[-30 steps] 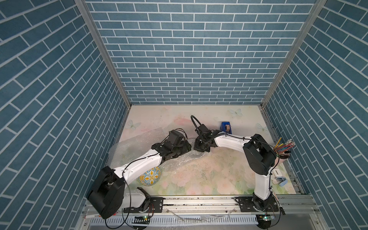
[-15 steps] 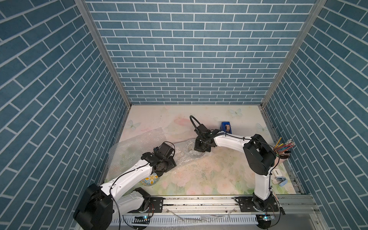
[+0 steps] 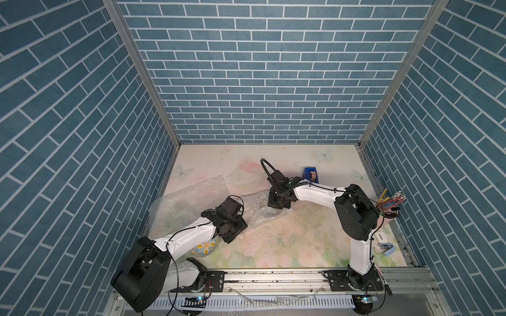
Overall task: Wrap bowls in bubble wrap
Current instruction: Wrap the bowl in bubble wrap.
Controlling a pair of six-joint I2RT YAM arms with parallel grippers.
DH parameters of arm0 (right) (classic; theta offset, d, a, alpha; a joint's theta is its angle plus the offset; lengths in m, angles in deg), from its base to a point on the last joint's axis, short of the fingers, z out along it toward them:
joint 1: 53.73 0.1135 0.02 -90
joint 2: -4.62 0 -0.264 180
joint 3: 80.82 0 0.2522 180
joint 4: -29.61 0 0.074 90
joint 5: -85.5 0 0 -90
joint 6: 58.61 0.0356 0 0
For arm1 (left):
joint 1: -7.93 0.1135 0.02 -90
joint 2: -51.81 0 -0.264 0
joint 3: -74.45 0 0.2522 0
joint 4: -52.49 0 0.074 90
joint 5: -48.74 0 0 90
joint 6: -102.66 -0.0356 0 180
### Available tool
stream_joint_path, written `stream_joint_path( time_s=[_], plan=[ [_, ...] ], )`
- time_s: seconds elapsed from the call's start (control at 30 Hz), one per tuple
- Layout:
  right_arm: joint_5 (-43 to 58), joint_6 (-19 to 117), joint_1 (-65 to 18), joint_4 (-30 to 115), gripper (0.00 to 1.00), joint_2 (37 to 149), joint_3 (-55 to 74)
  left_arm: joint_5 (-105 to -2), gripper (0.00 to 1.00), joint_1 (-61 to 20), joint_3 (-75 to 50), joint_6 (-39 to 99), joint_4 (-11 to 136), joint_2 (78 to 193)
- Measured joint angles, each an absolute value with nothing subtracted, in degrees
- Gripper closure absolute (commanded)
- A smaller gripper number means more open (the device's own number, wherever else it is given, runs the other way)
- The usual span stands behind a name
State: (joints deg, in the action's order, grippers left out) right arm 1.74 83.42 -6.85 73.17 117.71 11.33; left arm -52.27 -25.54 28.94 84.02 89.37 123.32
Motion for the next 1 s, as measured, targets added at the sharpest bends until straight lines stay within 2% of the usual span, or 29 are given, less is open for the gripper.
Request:
stream_joint_path(
  time_s=[0.03, 0.07, 0.13, 0.17, 0.3, 0.43, 0.7, 1.0],
  plan=[
    [1.85, 83.4, -6.85, 73.39, 0.98, 118.02, 11.74, -52.09, 0.79, -25.52, 28.28, 83.8, 88.58, 124.08],
    [1.96, 83.42, -6.85, 73.61, 0.97, 118.33, 12.14, -51.61, 0.88, -25.52, 27.37, 83.34, 88.23, 124.54],
    [2.15, 83.42, -6.85, 74.03, 0.97, 118.65, 12.7, -50.04, 0.98, -25.59, 24.9, 81.66, 89.13, 124.3],
    [2.22, 83.42, -6.85, 74.18, 0.98, 118.7, 12.86, -48.92, 1.0, -25.89, 23.3, 80.23, 89.8, 123.75],
    [2.66, 83.42, -6.85, 74.2, 0.98, 118.72, 12.9, -44.27, 1.0, -28.32, 16.31, 73.46, 89.87, 119.21],
    [3.51, 83.49, -6.85, 73.46, 0.97, 118.72, 12.88, -44.25, 1.0, -30.79, 12.0, 67.67, 84.17, 118.18],
    [5.34, 84.12, -6.87, 71.25, 0.98, 118.72, 11.74, -49.51, 1.0, -33.02, 12.76, 66.29, 68.43, 129.81],
    [5.85, 86.09, -7.53, 66.9, 0.96, 117.17, 7.79, -49.03, 1.0, -33.32, 12.33, 67.84, 67.03, 133.72]
  ],
)
